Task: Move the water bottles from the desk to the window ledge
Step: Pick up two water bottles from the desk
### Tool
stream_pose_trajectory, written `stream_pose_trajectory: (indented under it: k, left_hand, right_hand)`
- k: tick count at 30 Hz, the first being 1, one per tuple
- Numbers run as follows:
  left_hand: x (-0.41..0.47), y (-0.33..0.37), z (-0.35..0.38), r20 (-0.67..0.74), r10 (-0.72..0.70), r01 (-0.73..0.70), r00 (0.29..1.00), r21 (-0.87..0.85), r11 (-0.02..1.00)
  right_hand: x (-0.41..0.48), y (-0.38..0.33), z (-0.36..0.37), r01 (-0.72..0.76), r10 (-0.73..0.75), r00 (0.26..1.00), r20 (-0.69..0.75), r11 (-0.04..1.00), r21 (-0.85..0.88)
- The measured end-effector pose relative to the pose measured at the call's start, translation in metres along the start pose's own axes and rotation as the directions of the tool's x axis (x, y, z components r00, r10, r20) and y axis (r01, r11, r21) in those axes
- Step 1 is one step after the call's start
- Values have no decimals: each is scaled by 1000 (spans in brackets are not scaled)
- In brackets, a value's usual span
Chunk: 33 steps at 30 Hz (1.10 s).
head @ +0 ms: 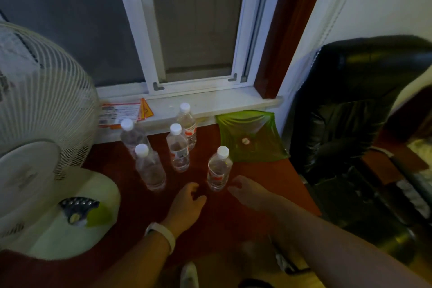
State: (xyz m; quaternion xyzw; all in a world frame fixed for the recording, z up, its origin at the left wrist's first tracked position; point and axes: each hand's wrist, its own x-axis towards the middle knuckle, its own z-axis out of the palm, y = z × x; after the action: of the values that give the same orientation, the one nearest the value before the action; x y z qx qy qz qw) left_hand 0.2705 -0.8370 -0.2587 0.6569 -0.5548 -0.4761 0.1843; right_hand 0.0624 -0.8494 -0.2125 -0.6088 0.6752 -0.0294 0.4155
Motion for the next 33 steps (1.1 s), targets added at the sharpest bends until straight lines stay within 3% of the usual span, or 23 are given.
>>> stream_pose_trajectory:
  k: [5, 15, 20, 33]
  left_hand:
    - [23, 15, 4, 43, 16, -11, 999, -105, 994]
    - [54, 49, 29, -54, 121, -127, 991, -133, 983]
    - [55, 52, 33, -87, 159, -169, 983, -126, 977]
    - [23, 37, 7, -305, 19, -91, 952, -225, 970]
  right_hand:
    - [17, 7, 10, -174, 185, 981, -58, 973, 154]
    - [48, 21, 11, -238, 259, 966, -20, 913, 331]
    - [61, 32, 9, -197, 197, 980, 35, 915, 353]
    - [89, 6, 3, -69, -6, 988, 154, 875, 480]
